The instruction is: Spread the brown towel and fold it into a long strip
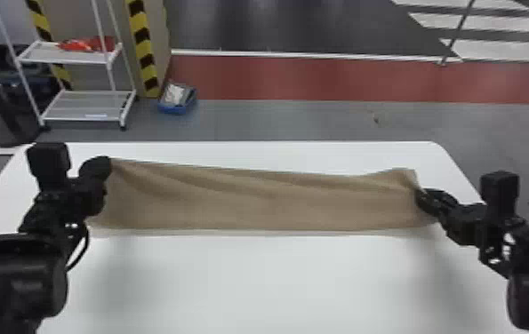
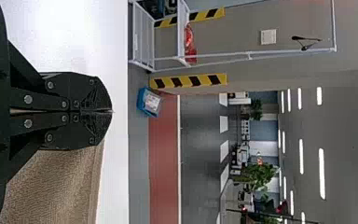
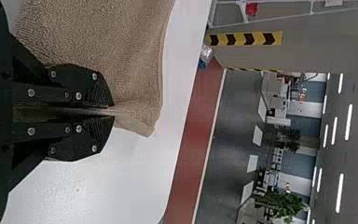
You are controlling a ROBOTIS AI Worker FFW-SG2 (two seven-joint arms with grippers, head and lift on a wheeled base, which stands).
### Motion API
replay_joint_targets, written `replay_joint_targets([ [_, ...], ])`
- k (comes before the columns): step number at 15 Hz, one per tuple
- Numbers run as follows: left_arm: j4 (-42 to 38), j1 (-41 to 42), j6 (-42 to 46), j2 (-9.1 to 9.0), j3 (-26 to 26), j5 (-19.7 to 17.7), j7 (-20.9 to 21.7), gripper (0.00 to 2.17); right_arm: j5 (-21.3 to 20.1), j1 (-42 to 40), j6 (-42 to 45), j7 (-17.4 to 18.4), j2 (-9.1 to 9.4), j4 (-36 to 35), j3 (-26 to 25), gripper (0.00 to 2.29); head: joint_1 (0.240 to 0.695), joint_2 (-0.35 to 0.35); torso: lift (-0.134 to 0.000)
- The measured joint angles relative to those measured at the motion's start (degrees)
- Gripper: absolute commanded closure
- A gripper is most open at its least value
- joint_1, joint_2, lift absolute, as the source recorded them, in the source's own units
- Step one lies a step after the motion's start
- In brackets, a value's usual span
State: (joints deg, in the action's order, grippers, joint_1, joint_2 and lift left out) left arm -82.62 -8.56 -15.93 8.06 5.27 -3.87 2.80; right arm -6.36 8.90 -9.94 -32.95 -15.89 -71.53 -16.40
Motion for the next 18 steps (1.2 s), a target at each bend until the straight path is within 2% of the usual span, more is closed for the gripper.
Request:
replay_joint_targets([
  [3, 4.54, -2.99, 0.17, -0.21, -1.11, 1.54, -0.21, 1.62, -0.51, 0.40, -0.05, 0.20, 0.02, -0.01, 0.81, 1.01, 0.695, -0.072, -0.116],
  [4, 5.88, -3.77, 0.24, -0.26, -1.29, 2.12, -0.42, 1.30, -0.69, 0.51, -0.05, 0.27, 0.04, 0.06, 1.04, 1.01, 0.695, -0.070, -0.116],
  [5, 6.75, -4.19, 0.29, -0.29, -1.37, 2.70, -0.51, 0.82, -0.89, 0.64, -0.04, 0.37, 0.06, 0.17, 1.31, 1.00, 0.695, -0.069, -0.116],
  [6, 7.17, -4.35, 0.37, -0.31, -1.40, 3.44, -0.53, 0.13, -1.02, 0.73, 0.04, 0.45, 0.06, 0.25, 1.49, 0.77, 0.695, -0.067, -0.116],
  [7, 7.47, -4.40, 0.53, -0.30, -1.60, 4.65, -0.56, 0.00, -1.08, 0.84, 0.21, 0.57, 0.07, 0.31, 1.59, 0.49, 0.695, -0.065, -0.116],
  [9, 7.63, -4.15, 1.40, -0.05, -2.01, 6.61, -1.64, 0.01, -1.10, 0.93, 0.68, 1.16, 0.05, 0.39, 1.64, 0.19, 0.695, -0.062, -0.116],
  [10, 7.42, -3.61, 1.98, 0.10, -1.81, 6.99, -1.99, 0.01, -1.11, 0.94, 0.95, 1.45, 0.01, 0.39, 1.64, 0.11, 0.695, -0.060, -0.116],
  [15, 0.31, 1.52, 2.34, 0.55, 2.89, 6.43, -2.00, 0.02, -1.16, 0.81, 3.48, 2.20, -0.01, -0.28, 1.62, 0.11, 0.695, -0.028, -0.116],
  [18, -8.47, 7.51, 2.13, 0.56, 6.80, 1.31, -1.14, 0.02, 0.61, -1.69, 2.48, 1.91, 0.31, -5.83, 1.49, 0.11, 0.695, 0.002, -0.116],
])
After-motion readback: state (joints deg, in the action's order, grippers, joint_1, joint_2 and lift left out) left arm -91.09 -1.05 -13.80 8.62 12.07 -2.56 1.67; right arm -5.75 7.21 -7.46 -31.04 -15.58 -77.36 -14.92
